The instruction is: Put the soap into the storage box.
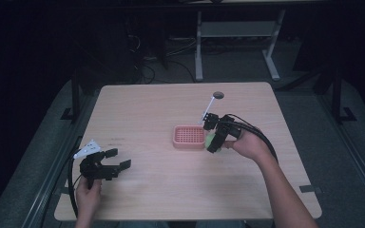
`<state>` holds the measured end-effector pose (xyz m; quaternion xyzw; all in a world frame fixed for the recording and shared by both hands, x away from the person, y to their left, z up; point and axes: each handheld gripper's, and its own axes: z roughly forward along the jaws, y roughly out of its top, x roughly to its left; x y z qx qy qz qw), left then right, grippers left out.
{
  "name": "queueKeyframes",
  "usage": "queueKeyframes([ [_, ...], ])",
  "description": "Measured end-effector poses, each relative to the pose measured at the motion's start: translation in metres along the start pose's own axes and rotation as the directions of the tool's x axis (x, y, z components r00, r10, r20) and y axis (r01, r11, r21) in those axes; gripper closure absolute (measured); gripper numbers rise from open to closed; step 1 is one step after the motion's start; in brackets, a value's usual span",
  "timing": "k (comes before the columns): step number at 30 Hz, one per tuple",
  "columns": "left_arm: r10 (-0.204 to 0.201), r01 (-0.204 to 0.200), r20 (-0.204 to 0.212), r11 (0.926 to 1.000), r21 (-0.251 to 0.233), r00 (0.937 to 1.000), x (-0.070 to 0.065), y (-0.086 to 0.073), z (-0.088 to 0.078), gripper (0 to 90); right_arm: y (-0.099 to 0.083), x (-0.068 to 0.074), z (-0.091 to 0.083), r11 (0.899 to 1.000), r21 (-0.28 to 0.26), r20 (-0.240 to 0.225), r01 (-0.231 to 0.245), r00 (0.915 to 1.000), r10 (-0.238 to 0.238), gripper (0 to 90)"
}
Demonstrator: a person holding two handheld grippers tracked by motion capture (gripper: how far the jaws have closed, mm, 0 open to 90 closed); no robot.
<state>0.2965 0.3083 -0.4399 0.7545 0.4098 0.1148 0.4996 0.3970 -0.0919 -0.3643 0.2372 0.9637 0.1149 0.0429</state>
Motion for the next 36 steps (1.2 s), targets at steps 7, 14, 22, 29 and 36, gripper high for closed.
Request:
queueKeyframes([
  [7,0.002,-0.002,0.003,1.0000,-0.001,1.0000,-0.001,0.000,0.000,14.6,0.013,-0.003,-0.001,1.000,0.003,0.003,0.011,0.9999,-0.011,25.8],
  [14,0.009,-0.009,0.005,1.0000,0.002,1.0000,-0.001,0.001,0.000,14.6,0.025,-0.007,0.001,1.000,0.000,-0.002,0.010,1.0000,-0.010,25.9],
  [22,0.003,-0.003,0.002,1.0000,-0.007,1.0000,-0.001,0.001,-0.002,14.6,0.039,-0.012,0.002,1.000,0.001,-0.013,0.013,0.9998,-0.013,25.8],
  [29,0.006,-0.006,0.002,1.0000,-0.007,1.0000,-0.001,0.001,-0.002,14.6,0.052,-0.017,0.005,1.000,0.021,-0.010,0.022,0.9997,-0.021,25.9],
  [36,0.011,-0.011,0.002,0.9999,-0.005,0.9999,0.000,0.001,-0.003,14.6,0.060,-0.023,0.005,0.999,0.028,-0.004,0.019,0.9998,-0.019,25.9],
])
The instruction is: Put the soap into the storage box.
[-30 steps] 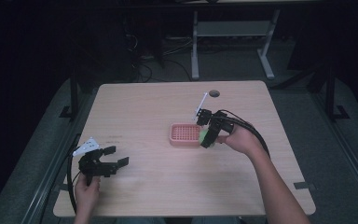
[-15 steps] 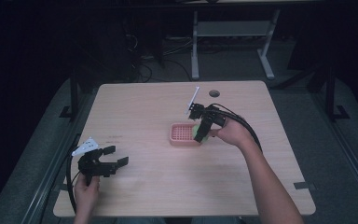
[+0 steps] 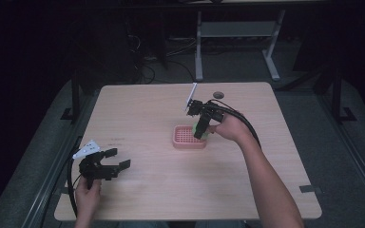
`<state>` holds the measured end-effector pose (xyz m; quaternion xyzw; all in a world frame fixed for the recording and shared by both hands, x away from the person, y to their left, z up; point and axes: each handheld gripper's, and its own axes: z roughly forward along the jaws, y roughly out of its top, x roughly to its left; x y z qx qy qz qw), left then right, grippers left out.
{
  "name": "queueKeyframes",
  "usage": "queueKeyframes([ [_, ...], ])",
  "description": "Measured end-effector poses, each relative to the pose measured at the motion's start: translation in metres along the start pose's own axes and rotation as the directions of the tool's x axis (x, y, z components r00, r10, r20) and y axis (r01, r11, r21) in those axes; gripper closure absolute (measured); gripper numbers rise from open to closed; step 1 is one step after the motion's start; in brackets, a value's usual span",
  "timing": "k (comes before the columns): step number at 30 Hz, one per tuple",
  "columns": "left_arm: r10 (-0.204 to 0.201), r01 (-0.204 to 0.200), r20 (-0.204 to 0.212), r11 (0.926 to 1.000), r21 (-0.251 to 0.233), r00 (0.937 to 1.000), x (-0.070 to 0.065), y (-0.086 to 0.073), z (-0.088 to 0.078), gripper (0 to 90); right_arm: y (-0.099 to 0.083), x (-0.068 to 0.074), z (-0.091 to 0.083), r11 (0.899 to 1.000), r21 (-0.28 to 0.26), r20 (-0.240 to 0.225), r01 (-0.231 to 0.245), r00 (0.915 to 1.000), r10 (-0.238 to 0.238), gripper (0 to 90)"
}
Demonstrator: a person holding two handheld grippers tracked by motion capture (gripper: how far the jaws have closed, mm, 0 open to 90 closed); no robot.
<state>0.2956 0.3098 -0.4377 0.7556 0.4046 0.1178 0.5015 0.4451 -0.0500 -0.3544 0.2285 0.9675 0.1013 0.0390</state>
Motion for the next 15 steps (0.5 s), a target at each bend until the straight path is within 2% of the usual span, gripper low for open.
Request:
queueKeyframes([
  [7,-0.008,0.008,0.000,0.9999,-0.006,1.0000,-0.001,0.000,0.000,14.6,0.008,-0.006,0.001,1.000,-0.015,-0.005,-0.004,1.0000,0.004,25.9],
  [10,-0.013,0.013,0.000,0.9999,-0.010,0.9999,-0.001,0.000,0.001,14.6,0.012,-0.007,0.010,1.000,0.004,-0.012,-0.010,0.9999,0.010,25.8],
  [11,-0.004,0.004,-0.002,1.0000,-0.001,1.0000,0.000,0.000,0.000,14.6,0.012,-0.007,0.010,1.000,0.004,-0.012,-0.010,0.9999,0.010,25.8],
  [15,-0.006,0.006,-0.001,1.0000,-0.002,1.0000,0.000,0.000,-0.001,14.6,0.018,-0.010,0.019,1.000,0.006,-0.022,-0.015,0.9996,0.015,25.9],
])
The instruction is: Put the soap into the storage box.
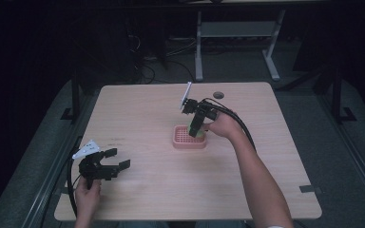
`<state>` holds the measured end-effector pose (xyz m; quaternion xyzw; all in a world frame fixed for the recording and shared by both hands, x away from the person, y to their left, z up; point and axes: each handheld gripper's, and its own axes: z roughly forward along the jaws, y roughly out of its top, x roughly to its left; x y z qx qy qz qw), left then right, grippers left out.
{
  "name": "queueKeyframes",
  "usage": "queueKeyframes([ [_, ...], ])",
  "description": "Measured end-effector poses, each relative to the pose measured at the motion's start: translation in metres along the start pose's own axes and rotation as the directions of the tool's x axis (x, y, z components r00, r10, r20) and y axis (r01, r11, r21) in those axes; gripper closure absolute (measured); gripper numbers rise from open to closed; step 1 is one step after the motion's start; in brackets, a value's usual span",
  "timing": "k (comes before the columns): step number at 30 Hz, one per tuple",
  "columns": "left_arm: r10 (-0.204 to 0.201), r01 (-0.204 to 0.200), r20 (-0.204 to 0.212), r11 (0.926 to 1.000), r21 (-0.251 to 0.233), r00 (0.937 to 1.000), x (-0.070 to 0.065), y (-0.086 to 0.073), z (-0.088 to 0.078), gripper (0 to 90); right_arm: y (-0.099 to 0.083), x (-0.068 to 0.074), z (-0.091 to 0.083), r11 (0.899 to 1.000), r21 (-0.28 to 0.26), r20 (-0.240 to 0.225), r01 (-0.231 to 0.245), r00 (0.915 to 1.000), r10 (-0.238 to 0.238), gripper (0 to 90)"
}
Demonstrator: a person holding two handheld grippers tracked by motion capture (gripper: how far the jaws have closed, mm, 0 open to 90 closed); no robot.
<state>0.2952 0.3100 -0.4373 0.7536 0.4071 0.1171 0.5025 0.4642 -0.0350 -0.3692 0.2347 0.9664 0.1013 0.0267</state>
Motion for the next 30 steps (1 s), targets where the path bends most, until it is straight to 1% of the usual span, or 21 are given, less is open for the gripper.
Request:
queueKeyframes([
  [6,-0.004,0.004,0.001,1.0000,-0.003,1.0000,0.000,0.000,0.000,14.6,0.005,-0.003,0.007,1.000,0.000,-0.005,-0.016,0.9999,0.016,25.8],
  [9,-0.005,0.005,0.003,1.0000,-0.004,1.0000,0.000,0.000,0.000,14.6,0.009,-0.005,0.015,1.000,0.009,-0.012,-0.019,0.9997,0.019,25.8],
  [10,-0.006,0.006,0.002,1.0000,-0.004,1.0000,0.000,0.000,0.000,14.6,0.009,-0.005,0.015,1.000,0.009,-0.012,-0.019,0.9997,0.019,25.8],
  [12,-0.004,0.005,0.001,1.0000,-0.003,1.0000,0.000,0.000,0.000,14.6,0.011,-0.006,0.018,1.000,0.013,-0.010,-0.026,0.9996,0.026,25.8],
  [14,-0.004,0.004,-0.001,1.0000,-0.002,1.0000,0.000,0.000,0.000,14.6,0.014,-0.008,0.023,0.999,0.012,-0.018,-0.033,0.9993,0.033,25.8],
  [22,-0.003,0.003,0.001,1.0000,-0.005,1.0000,0.000,0.000,0.000,14.6,0.021,-0.006,0.034,0.999,0.037,-0.027,-0.031,0.9991,0.032,25.8],
  [30,-0.003,0.003,0.000,1.0000,-0.005,1.0000,0.000,0.000,-0.001,14.6,0.027,-0.005,0.040,0.999,0.048,-0.033,-0.023,0.9992,0.025,25.8],
])
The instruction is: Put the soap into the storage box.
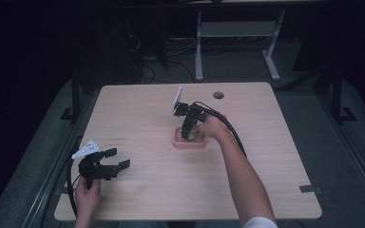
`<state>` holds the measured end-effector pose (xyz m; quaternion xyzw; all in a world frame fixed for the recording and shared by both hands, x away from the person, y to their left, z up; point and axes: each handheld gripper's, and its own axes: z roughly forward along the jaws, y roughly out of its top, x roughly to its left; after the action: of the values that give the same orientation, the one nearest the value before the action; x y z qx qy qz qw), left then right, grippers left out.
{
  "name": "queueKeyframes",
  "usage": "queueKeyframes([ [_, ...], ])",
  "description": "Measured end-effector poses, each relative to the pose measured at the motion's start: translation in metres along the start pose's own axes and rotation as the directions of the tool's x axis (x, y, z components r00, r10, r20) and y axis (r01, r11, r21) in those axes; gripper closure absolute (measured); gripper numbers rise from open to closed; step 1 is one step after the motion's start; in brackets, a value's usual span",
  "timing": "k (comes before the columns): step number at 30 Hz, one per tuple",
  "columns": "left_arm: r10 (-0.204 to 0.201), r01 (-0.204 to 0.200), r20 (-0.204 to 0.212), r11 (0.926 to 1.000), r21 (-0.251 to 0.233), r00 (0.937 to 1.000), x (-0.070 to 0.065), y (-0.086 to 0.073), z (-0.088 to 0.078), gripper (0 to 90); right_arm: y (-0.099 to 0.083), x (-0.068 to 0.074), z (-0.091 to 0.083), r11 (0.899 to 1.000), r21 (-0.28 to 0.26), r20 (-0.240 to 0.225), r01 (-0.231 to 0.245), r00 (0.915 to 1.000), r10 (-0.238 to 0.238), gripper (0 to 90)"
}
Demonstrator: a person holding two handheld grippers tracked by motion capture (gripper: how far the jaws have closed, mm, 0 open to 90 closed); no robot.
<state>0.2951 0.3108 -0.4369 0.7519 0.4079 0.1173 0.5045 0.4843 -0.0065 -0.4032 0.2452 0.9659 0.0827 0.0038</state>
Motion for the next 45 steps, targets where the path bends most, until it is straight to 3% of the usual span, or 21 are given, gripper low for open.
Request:
queueKeyframes([
  [25,-0.003,0.003,0.003,1.0000,-0.007,1.0000,0.001,0.000,0.000,14.6,-0.001,-0.001,0.011,1.000,0.013,0.007,0.012,0.9999,-0.012,25.5],
  [45,0.003,-0.003,0.003,1.0000,0.002,1.0000,0.000,0.000,0.001,14.6,-0.010,-0.005,0.007,1.000,-0.017,-0.018,-0.024,0.9996,0.024,25.0],
])
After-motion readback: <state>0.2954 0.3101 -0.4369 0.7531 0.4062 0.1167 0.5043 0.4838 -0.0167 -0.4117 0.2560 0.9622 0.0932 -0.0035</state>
